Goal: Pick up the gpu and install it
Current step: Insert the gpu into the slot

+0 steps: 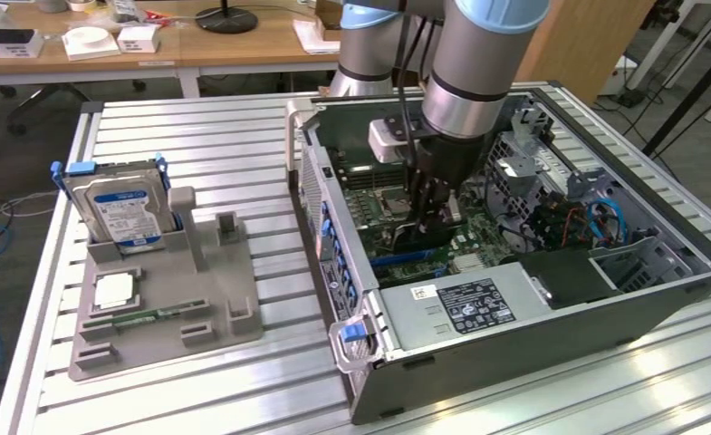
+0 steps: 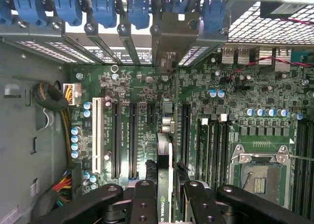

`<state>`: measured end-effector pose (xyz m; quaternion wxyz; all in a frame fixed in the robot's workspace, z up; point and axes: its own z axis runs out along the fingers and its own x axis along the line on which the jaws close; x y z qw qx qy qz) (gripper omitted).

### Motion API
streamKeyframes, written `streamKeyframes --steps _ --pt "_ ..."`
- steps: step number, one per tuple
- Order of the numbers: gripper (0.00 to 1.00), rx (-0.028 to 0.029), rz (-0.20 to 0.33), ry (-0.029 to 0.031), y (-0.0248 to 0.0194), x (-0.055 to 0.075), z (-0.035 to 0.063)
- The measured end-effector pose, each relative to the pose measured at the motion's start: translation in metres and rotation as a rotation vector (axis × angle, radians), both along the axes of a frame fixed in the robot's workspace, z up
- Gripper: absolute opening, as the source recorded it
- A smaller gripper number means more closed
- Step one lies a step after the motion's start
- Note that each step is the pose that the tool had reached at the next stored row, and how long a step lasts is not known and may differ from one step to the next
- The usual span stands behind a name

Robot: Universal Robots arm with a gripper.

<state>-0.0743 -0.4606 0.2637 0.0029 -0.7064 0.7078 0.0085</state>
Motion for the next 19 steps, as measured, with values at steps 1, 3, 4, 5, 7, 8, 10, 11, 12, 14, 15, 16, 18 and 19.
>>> streamKeyframes --steps 1,3,4,5,7,8,10,11,12,14,15,16,18,19 --pt "0.26 -0.0001 0.000 0.0001 0.0000 -0.0005 -0.0009" --pt "0.26 -0.0001 0.000 0.0001 0.0001 -0.0011 -0.0019" --pt "0.26 -0.0003 0.000 0.0001 0.0001 -0.0011 -0.0020" --pt "0.26 -0.0003 0.000 0.0002 0.0001 -0.0011 -0.0020" --pt "0.26 -0.0002 0.000 0.0001 0.0001 -0.0012 -0.0021" --pt "0.26 -0.0001 0.000 0.0001 0.0002 -0.0012 -0.0022" --pt "0.26 0.0004 0.000 -0.0001 0.0002 -0.0012 -0.0031" --pt "0.26 0.0001 0.000 -0.0001 0.0002 -0.0013 -0.0034" --pt "0.26 -0.0001 0.000 0.0001 0.0002 -0.0013 -0.0035" --pt "0.26 -0.0002 0.000 0.0002 0.0002 -0.0013 -0.0035" --pt "0.26 -0.0002 0.000 0.0001 0.0002 -0.0013 -0.0035" --pt "0.26 0.0001 0.000 0.0000 0.0002 -0.0014 -0.0039" --pt "0.26 0.0001 0.000 -0.0001 0.0004 -0.0023 -0.0053" --pt "0.26 -0.0001 0.000 0.0001 0.0004 -0.0024 -0.0060"
